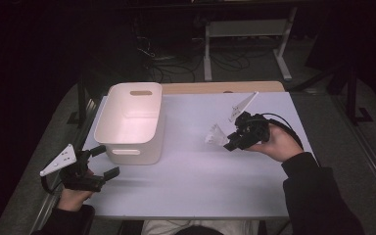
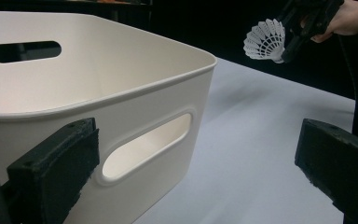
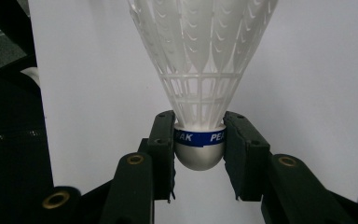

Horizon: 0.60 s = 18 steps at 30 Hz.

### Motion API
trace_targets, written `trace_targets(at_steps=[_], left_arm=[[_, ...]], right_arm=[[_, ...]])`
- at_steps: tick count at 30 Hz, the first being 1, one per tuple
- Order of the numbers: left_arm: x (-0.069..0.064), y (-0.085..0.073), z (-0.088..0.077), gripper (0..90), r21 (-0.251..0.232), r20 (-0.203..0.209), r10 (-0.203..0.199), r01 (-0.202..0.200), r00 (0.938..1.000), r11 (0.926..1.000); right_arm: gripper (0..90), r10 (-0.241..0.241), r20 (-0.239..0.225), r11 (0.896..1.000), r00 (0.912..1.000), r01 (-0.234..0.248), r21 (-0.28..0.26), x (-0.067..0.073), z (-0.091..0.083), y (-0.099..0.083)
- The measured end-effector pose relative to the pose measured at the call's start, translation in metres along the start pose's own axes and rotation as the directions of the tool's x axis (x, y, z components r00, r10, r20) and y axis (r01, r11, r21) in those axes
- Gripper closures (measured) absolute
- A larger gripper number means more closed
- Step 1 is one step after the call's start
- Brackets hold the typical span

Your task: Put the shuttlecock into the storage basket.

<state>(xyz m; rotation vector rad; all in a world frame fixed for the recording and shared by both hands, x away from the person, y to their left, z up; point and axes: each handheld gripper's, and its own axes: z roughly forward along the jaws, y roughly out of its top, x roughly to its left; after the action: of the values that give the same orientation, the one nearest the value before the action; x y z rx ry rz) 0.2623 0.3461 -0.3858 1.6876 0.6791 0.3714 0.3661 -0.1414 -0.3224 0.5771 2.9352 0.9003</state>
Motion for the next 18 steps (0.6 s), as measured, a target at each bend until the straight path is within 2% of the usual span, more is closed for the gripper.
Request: trace_targets(at_steps=[18], left_arm=[[0.000, 0.000, 0.000, 0.0, -0.001, 0.000, -0.001, 0.001, 1.0000, 1.0000]], right_arm=[[64.4, -0.030, -0.006, 0.999, 0.9995, 0.030, -0.033, 0.001, 0.000, 0.023]])
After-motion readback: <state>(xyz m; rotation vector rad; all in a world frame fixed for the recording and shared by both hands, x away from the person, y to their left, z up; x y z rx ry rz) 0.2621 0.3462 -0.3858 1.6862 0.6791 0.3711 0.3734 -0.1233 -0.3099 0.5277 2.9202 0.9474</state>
